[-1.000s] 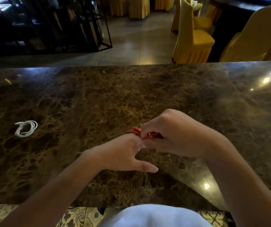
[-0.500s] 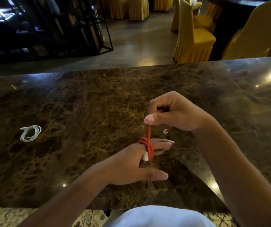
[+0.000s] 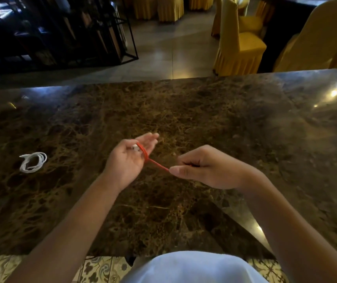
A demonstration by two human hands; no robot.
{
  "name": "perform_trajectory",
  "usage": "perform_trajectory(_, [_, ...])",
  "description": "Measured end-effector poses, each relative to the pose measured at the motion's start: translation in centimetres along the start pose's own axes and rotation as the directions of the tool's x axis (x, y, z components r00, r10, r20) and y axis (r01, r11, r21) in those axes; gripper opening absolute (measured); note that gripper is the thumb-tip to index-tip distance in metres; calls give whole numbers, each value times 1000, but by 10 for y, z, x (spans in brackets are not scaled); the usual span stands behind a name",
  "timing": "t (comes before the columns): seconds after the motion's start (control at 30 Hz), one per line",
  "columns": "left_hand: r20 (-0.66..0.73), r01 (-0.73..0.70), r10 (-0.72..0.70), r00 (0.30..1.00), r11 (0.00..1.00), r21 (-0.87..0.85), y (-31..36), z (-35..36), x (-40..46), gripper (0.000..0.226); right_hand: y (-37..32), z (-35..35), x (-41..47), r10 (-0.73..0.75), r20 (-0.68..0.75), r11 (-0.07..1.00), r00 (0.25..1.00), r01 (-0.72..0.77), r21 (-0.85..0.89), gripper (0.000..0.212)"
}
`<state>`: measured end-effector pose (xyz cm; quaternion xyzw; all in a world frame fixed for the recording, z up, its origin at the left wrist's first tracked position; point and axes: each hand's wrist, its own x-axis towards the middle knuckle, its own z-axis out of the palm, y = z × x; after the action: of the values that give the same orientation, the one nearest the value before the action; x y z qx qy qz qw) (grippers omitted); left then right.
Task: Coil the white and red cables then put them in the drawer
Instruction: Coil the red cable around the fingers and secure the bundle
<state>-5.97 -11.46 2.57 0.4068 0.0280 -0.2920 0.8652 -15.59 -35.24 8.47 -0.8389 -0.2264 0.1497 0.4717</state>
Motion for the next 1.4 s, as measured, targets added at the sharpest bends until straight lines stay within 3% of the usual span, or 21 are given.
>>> perform_trajectory(0.07, [-89, -128, 120, 989, 989, -79, 18, 0, 3, 89, 11, 15, -3, 161, 67, 984, 985, -155, -85, 45])
perform_trajectory(0.13, [-116, -203, 188, 975, 969, -143, 37, 4, 0, 61, 25, 31, -4, 305, 75, 946, 949, -293, -138, 44])
perform_trajectory(0.2, [-39, -202, 198, 979, 969, -143, 52, 15, -8, 45, 39, 43, 0, 378, 17, 901, 926, -364, -236, 43])
perform_trajectory(0.27, [103, -124, 139, 985, 983, -136, 59, 32, -19, 50, 51, 51, 5, 405, -60, 860, 912, -402, -314, 44])
perform_trajectory(0.33, [200, -113, 130, 971, 989, -94, 65, 47, -30, 54, 58, 56, 8, 357, -135, 867, 924, -382, -320, 45])
perform_trajectory(0.4, [249, -156, 167, 954, 986, -65, 75, 56, -34, 52, 61, 61, 3, 214, -184, 937, 959, -255, -238, 44])
perform_trajectory(0.47, [244, -209, 209, 947, 978, -24, 85, 54, -31, 49, 59, 68, -6, 60, -257, 989, 964, -92, -116, 41])
perform_trajectory(0.57, [206, -296, 267, 942, 946, 129, 86, 31, -17, 37, 45, 73, -18, -4, -333, 1000, 943, 7, 9, 36])
perform_trajectory(0.67, [210, -206, 152, 966, 942, 266, 70, 14, -7, 40, 34, 69, -30, 10, -361, 996, 933, 23, 87, 35])
perform_trajectory(0.77, [280, -98, -49, 959, 868, 487, 44, 3, -7, 49, 26, 49, -44, 100, -401, 957, 910, 21, 288, 36])
perform_trajectory(0.83, [362, -101, -202, 910, 739, 666, 29, 5, -12, 53, 14, 30, -49, 89, -444, 946, 892, 64, 318, 37])
perform_trajectory(0.9, [418, -151, -365, 832, 576, 803, 21, 14, -16, 55, -4, 10, -48, 24, -379, 965, 925, 77, 250, 37])
perform_trajectory(1.0, [347, -126, -537, 769, 405, 906, 10, 34, -22, 61, -27, -17, -36, -45, -218, 992, 975, 69, 106, 33])
perform_trajectory(1.07, [344, -178, -606, 718, 318, 931, -6, 50, -32, 65, -32, -31, -23, -93, -224, 988, 970, 118, 103, 33])
perform_trajectory(1.13, [390, -251, -631, 670, 302, 920, -18, 69, -46, 61, -28, -40, -8, -121, -252, 975, 960, 163, 152, 35])
perform_trajectory(1.27, [448, -183, -657, 606, 433, 883, -16, 99, -65, 51, -8, -40, 13, -59, -277, 901, 959, 171, 398, 34])
perform_trajectory(1.4, [546, -170, -661, 515, 545, 821, -6, 108, -69, 56, 15, -19, 25, -69, -178, 802, 982, 161, 576, 40])
